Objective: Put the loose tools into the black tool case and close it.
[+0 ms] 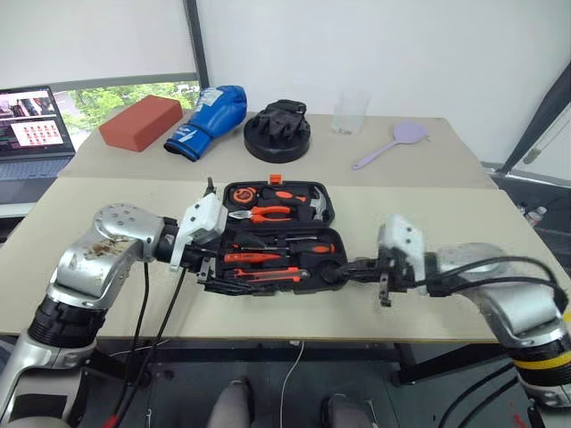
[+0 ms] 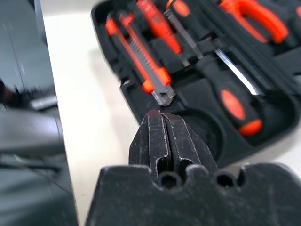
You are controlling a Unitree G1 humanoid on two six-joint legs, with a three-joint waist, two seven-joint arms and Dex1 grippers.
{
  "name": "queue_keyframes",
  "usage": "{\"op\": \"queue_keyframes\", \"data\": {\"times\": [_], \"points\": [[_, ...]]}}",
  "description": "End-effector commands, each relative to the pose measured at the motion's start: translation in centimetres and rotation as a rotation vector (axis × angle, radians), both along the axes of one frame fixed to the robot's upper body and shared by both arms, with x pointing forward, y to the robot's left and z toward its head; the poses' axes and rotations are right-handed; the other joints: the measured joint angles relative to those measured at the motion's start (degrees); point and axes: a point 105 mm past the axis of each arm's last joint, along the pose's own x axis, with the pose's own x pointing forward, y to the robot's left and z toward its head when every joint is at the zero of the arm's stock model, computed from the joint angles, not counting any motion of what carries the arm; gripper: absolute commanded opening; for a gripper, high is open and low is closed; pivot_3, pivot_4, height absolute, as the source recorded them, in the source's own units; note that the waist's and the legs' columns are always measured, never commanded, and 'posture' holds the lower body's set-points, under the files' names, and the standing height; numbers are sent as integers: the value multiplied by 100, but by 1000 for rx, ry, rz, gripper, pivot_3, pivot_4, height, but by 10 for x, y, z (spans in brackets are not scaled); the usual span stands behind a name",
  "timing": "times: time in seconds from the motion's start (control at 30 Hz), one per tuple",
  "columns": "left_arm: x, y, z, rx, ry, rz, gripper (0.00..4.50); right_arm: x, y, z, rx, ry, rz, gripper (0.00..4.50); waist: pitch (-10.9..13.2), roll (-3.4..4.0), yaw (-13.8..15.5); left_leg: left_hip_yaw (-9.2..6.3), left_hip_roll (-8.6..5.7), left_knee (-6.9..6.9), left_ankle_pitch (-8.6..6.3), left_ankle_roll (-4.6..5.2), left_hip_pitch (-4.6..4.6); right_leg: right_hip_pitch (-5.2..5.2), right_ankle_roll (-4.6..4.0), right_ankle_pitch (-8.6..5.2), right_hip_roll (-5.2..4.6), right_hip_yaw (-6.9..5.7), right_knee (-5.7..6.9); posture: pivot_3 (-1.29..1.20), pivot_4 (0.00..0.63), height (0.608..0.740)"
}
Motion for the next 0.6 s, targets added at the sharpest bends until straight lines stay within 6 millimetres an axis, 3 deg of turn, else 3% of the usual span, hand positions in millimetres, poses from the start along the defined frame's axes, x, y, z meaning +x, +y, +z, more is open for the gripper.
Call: {"op": "queue_keyframes", "data": {"times": [0.03,0.07,0.17,0.4,0.6], "points": [[-1,0,4,5,-34,-12,4500,13,-17,12,-6,-65,-83,45,0,0,11,0,0,1,0,0,0,1,0,0,0,0,0,0,150,735],[-1,0,4,6,-36,-12,4500,13,-22,13,0,-56,-97,45,0,0,15,0,0,1,0,0,0,2,0,1,0,0,0,0,150,735],[0,2,3,11,-42,-6,4500,11,-36,10,1,-19,-132,822,0,0,25,1,0,-1,1,1,-1,5,1,1,0,0,2,0,150,735],[2,0,5,1,-57,-7,4500,10,-46,-13,-48,-10,-156,3174,0,0,6,1,0,-2,3,5,0,15,1,1,0,1,5,0,150,735],[5,-4,9,-16,-67,-8,4500,24,-51,-35,-80,-37,-197,3174,0,0,-13,1,0,2,2,3,1,8,3,2,0,2,4,0,150,735]]}}
